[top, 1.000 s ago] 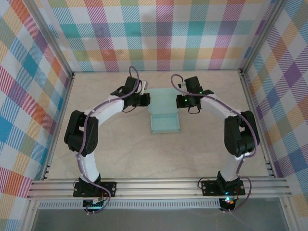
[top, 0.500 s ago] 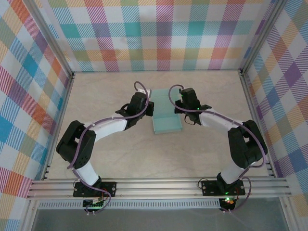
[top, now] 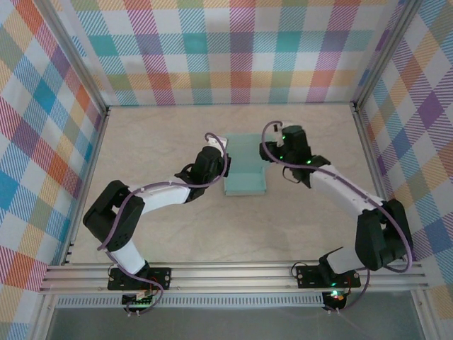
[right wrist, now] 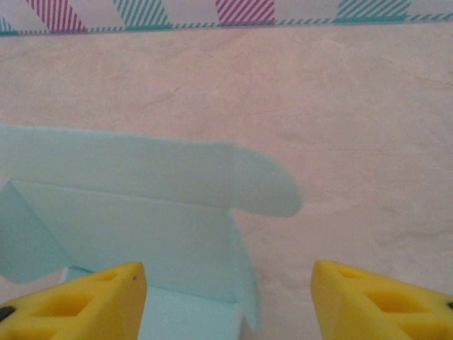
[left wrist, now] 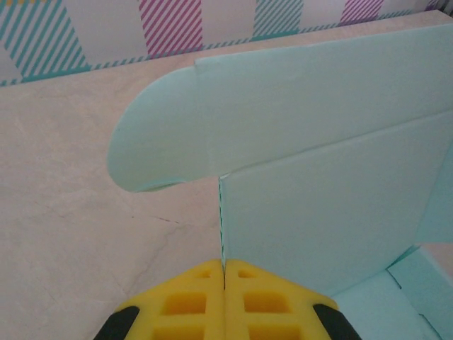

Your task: Fold the paper box

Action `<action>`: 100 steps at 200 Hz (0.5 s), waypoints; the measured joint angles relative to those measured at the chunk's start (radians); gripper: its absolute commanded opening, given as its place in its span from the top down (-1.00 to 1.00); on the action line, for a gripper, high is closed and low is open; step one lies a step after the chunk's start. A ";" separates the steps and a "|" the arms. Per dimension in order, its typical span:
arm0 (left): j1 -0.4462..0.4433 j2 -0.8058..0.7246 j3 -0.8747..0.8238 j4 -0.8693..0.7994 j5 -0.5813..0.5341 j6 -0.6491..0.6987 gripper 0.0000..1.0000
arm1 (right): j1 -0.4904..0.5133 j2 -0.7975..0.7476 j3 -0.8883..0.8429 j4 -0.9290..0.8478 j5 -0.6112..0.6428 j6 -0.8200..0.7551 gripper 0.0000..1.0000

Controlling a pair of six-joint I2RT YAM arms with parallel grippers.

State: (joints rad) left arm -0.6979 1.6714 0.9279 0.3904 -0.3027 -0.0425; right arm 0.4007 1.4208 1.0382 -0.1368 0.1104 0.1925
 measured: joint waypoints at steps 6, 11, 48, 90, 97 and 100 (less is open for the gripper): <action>0.000 -0.004 -0.008 0.014 -0.002 0.012 1.00 | -0.022 -0.003 0.041 -0.054 -0.031 -0.021 -0.26; 0.000 -0.007 -0.015 0.025 -0.003 0.021 1.00 | -0.037 -0.002 0.077 -0.098 -0.057 -0.035 -0.26; 0.000 -0.011 -0.055 0.101 0.006 0.084 1.00 | -0.114 0.093 0.423 -0.473 -0.254 -0.169 -0.26; 0.000 -0.011 -0.063 0.142 0.025 0.127 1.00 | -0.114 0.307 0.681 -0.803 -0.322 -0.314 -0.25; 0.000 -0.011 -0.064 0.145 0.029 0.134 1.00 | -0.114 0.344 0.710 -0.850 -0.322 -0.338 -0.24; 0.000 -0.011 -0.066 0.146 0.031 0.137 1.00 | -0.114 0.360 0.721 -0.867 -0.322 -0.350 -0.24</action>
State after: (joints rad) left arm -0.6983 1.6600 0.8623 0.5365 -0.2722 0.0948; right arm 0.2863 1.7809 1.7596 -1.0035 -0.2115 -0.1574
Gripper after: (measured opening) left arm 0.041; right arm 0.628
